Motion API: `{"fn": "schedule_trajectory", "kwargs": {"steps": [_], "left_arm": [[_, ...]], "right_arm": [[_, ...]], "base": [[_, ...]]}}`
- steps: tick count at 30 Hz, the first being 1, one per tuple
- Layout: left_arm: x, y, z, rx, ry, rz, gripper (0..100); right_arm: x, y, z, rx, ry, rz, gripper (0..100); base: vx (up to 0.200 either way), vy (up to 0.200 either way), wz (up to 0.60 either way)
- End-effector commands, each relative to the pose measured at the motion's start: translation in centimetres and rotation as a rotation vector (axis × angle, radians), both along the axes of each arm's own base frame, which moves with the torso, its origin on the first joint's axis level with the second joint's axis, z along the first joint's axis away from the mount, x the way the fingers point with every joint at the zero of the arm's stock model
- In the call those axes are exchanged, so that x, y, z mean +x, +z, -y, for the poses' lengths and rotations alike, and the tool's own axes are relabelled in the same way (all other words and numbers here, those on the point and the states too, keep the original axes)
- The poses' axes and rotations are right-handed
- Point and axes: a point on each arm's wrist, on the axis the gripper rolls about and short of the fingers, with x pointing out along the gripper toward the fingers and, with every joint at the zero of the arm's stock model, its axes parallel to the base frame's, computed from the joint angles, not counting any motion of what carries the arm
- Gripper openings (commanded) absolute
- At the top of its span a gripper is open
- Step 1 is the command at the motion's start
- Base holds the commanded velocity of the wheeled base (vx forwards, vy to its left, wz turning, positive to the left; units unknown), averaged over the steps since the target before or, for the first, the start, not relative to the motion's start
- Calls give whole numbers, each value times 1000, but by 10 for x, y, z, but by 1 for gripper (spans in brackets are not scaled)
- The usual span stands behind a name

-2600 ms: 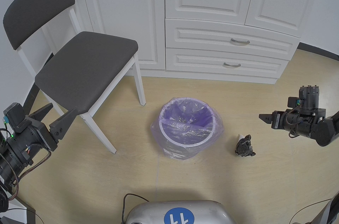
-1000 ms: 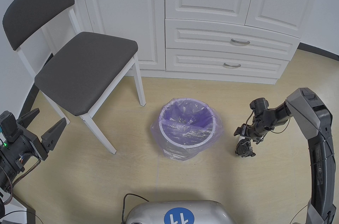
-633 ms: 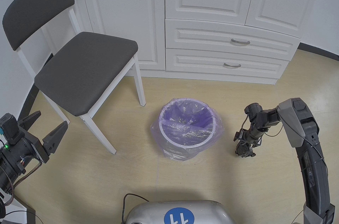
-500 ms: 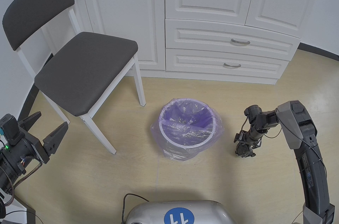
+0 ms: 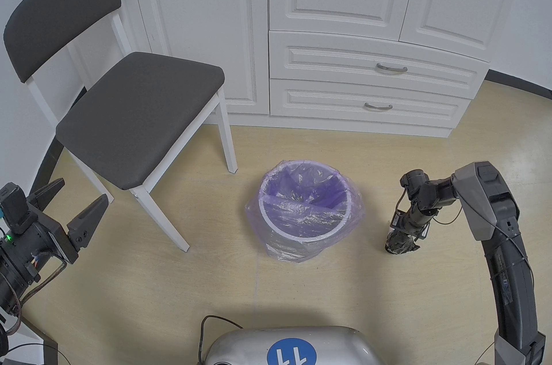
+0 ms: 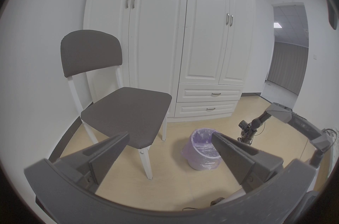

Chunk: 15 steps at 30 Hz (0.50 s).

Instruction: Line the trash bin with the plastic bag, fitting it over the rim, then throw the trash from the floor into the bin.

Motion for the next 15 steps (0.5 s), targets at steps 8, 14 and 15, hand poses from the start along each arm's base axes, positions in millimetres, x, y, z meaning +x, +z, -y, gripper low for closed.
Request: {"fn": "schedule_trajectory", "kwargs": {"steps": [8, 14, 15], "left_arm": [[-6, 9, -2, -8, 10, 53, 100], [-7, 11, -2, -9, 11, 64, 100], [-8, 11, -2, -8, 11, 69, 100]], "right_arm": [[-104, 285, -29, 37, 87, 460, 0], [-159, 325, -82, 130, 211, 568, 0], [-163, 324, -98, 168, 233, 585, 0]], "base": [[0, 0, 0], [0, 0, 0], [0, 0, 0]]}}
